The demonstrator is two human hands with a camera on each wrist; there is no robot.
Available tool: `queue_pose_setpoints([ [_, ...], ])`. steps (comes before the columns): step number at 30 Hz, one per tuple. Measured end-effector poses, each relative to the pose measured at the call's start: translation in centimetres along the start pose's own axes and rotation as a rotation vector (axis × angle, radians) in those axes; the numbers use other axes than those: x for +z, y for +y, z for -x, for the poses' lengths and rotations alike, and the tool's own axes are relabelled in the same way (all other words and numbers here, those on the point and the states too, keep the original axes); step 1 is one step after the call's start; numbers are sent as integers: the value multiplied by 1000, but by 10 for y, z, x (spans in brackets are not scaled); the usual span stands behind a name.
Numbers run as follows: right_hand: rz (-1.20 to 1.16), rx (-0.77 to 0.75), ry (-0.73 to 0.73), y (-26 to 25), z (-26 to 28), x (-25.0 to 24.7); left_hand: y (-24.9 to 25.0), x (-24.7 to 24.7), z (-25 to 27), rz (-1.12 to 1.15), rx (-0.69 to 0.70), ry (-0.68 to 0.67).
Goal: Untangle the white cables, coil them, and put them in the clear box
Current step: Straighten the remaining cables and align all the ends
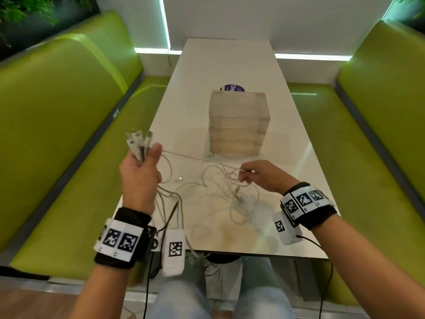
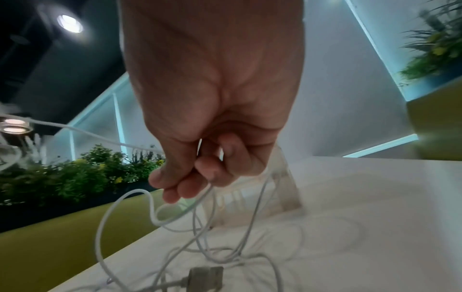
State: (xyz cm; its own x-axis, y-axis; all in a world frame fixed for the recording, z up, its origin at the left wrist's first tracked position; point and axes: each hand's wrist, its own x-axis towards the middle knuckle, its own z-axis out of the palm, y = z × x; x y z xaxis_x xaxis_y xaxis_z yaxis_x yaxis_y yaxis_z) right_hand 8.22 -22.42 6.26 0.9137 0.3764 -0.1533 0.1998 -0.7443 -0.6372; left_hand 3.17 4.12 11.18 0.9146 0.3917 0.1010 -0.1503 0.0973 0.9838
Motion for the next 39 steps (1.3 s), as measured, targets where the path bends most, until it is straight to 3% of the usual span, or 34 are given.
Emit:
queue_pose_setpoints([
  [3, -37, -10, 40, 7, 3, 1, -2, -12, -6, -10, -15, 20],
  [8, 46, -154, 88, -24, 1, 1, -16, 13, 13, -251, -149, -225],
  [12, 134, -300, 89, -67, 6, 3, -24, 46, 32, -273, -135, -402],
  [15, 130, -365, 87, -78, 9, 7, -22, 53, 36, -167, -151, -361],
  [18, 128, -332, 41, -71, 8, 14, -20, 49, 33, -100, -151, -296],
  [22, 33, -109, 38, -46, 2, 12, -7, 32, 19, 82, -123, -158],
  [26, 28, -1, 28, -13, -2, 5, 8, 3, 1, 216, -73, -29],
  [30, -105, -26, 73, -12, 5, 3, 7, -12, 0, 151, -52, -53],
  [35, -147, -29, 148, -12, 9, -4, 5, -20, -3, 166, -37, 60],
  [39, -160, -156, 156, -38, 11, -3, -8, -4, 10, -121, -25, -126],
])
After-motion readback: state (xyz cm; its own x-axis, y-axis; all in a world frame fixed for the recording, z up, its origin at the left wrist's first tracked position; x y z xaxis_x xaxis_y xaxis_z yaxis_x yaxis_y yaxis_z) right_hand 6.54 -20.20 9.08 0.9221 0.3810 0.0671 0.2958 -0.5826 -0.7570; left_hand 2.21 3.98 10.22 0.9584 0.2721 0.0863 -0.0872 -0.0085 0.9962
